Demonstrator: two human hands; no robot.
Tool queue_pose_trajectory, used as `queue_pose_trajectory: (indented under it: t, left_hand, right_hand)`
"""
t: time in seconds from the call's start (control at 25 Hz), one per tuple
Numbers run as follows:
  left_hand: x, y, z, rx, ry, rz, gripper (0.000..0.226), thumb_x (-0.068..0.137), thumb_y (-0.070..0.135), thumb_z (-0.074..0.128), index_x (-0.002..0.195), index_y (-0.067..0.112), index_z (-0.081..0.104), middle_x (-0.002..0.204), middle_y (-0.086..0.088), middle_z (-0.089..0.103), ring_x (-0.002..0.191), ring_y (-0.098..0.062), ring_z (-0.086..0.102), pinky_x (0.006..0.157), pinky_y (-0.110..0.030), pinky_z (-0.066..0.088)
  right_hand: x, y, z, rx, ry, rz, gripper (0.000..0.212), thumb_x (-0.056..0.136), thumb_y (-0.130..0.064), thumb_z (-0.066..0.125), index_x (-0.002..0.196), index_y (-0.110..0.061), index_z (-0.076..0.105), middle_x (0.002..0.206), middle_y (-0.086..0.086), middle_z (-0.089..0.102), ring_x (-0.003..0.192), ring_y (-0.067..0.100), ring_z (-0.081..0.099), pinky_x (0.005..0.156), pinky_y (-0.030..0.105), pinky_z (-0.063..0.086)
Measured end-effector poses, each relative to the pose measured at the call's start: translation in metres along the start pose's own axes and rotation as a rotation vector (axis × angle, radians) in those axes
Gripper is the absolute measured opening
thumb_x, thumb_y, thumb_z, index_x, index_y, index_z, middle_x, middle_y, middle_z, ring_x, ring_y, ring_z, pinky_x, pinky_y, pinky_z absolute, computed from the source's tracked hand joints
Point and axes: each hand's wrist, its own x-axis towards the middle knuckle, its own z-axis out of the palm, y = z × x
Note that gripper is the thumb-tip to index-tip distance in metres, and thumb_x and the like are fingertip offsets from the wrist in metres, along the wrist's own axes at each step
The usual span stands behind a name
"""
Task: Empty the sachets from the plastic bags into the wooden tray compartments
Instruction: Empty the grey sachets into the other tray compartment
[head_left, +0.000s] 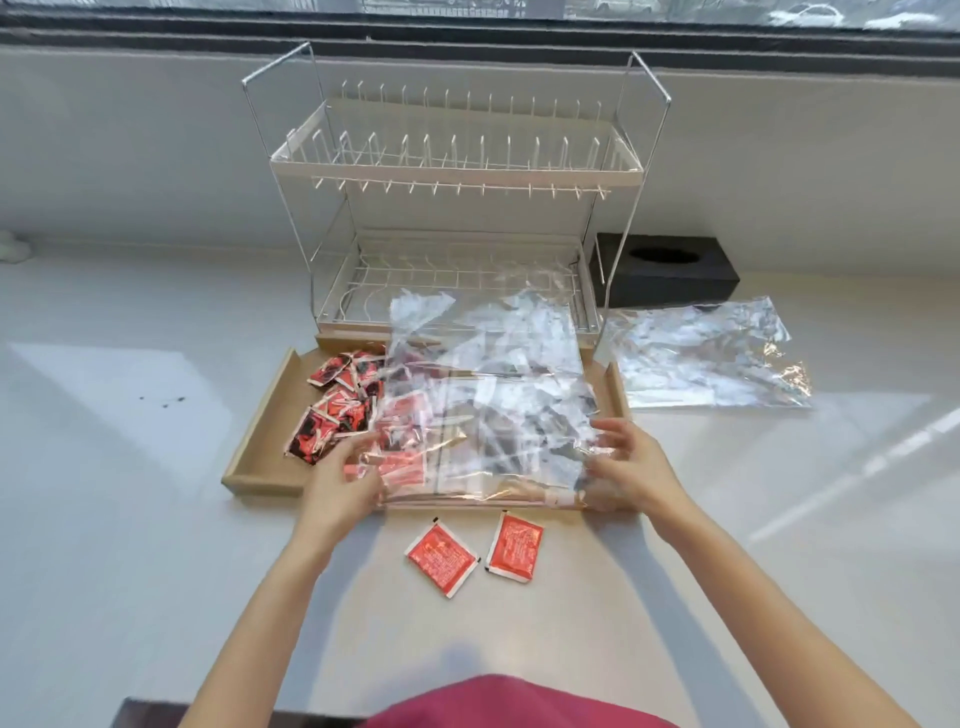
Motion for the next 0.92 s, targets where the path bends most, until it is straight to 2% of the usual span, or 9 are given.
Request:
queue_pose_trajectory:
  t: [0.08, 0.16, 0.24, 0.28, 0.36, 0.52, 0.68, 0.8, 0.92]
  left_hand:
    - [-0.001, -0.006, 0.003, 0.048, -0.024, -0.025, 0.036, 0.077, 0.005, 0.055, 0.113, 0.009, 0.058, 0.077, -0.009, 0.057, 0.054, -0.006, 0.054, 0.046, -0.010, 0.041]
    - [-0.001, -0.008, 0.005, 0.112, -0.046, 0.011, 0.029, 0.082, 0.002, 0.053, 0.111, 0.006, 0.059, 0.078, -0.007, 0.057, 0.061, -0.012, 0.052, 0.047, -0.010, 0.041]
    - [0.000, -0.010, 0.003, 0.269, -0.033, 0.092, 0.027, 0.086, 0.005, 0.049, 0.109, 0.010, 0.063, 0.088, -0.007, 0.063, 0.070, -0.017, 0.058, 0.058, -0.019, 0.044]
    - [0.001, -0.010, 0.001, 0.364, -0.026, 0.129, 0.027, 0.086, 0.007, 0.048, 0.107, 0.014, 0.064, 0.095, -0.007, 0.064, 0.078, -0.021, 0.061, 0.066, -0.028, 0.045]
    - [0.005, -0.011, -0.005, 0.476, -0.034, 0.168, 0.026, 0.086, 0.013, 0.048, 0.102, 0.019, 0.067, 0.103, -0.006, 0.060, 0.092, -0.025, 0.060, 0.077, -0.033, 0.045]
    - [0.026, 0.002, -0.011, 0.511, -0.025, 0.187, 0.027, 0.086, 0.014, 0.048, 0.107, 0.019, 0.064, 0.105, -0.005, 0.052, 0.101, -0.023, 0.053, 0.082, -0.031, 0.036]
    - [0.067, 0.022, -0.008, 0.457, -0.009, 0.164, 0.033, 0.088, 0.015, 0.046, 0.120, 0.008, 0.054, 0.122, -0.015, 0.056, 0.105, -0.028, 0.055, 0.087, -0.035, 0.041]
    - [0.096, 0.039, -0.001, 0.442, -0.007, 0.149, 0.039, 0.090, 0.019, 0.043, 0.127, 0.004, 0.045, 0.131, -0.016, 0.050, 0.116, -0.029, 0.049, 0.093, -0.037, 0.038]
    - [0.125, 0.048, 0.002, 0.421, -0.004, 0.099, 0.044, 0.091, 0.020, 0.042, 0.131, 0.004, 0.039, 0.137, -0.016, 0.045, 0.124, -0.029, 0.042, 0.100, -0.039, 0.033]
  right_hand:
    - [0.001, 0.009, 0.002, -0.044, -0.028, 0.039, 0.038, 0.080, 0.000, 0.059, 0.116, -0.012, 0.054, 0.104, 0.008, 0.056, 0.071, 0.018, 0.059, 0.069, 0.034, 0.053]
    - [0.004, 0.012, 0.003, -0.093, -0.022, 0.056, 0.027, 0.081, -0.005, 0.059, 0.106, -0.018, 0.056, 0.100, 0.007, 0.058, 0.079, 0.021, 0.059, 0.074, 0.038, 0.052]
    - [0.006, 0.011, 0.003, -0.129, 0.010, 0.034, 0.016, 0.085, -0.013, 0.056, 0.099, -0.019, 0.060, 0.097, 0.007, 0.061, 0.087, 0.021, 0.059, 0.078, 0.033, 0.048]
    - [0.008, 0.009, 0.003, -0.158, 0.030, 0.017, 0.015, 0.086, -0.015, 0.054, 0.099, -0.017, 0.063, 0.096, 0.006, 0.062, 0.090, 0.020, 0.058, 0.079, 0.030, 0.046]
    - [0.013, 0.004, -0.001, -0.207, 0.063, 0.001, 0.021, 0.088, -0.015, 0.050, 0.102, -0.013, 0.065, 0.097, 0.005, 0.062, 0.094, 0.019, 0.055, 0.080, 0.027, 0.040]
    - [0.034, -0.012, -0.009, -0.190, 0.093, 0.019, 0.022, 0.089, -0.019, 0.048, 0.105, -0.016, 0.063, 0.107, 0.009, 0.063, 0.101, 0.024, 0.055, 0.086, 0.035, 0.041]
    - [0.062, -0.037, -0.007, -0.156, 0.066, -0.001, 0.030, 0.091, -0.018, 0.045, 0.119, -0.011, 0.055, 0.113, 0.007, 0.059, 0.100, 0.019, 0.052, 0.084, 0.030, 0.040]
    - [0.088, -0.052, -0.004, -0.178, 0.045, 0.009, 0.037, 0.092, -0.018, 0.043, 0.127, -0.010, 0.048, 0.124, 0.011, 0.057, 0.104, 0.022, 0.053, 0.084, 0.030, 0.041]
    - [0.111, -0.060, 0.001, -0.185, 0.033, 0.047, 0.040, 0.091, -0.017, 0.043, 0.130, -0.011, 0.042, 0.128, 0.013, 0.055, 0.099, 0.023, 0.051, 0.083, 0.032, 0.040]
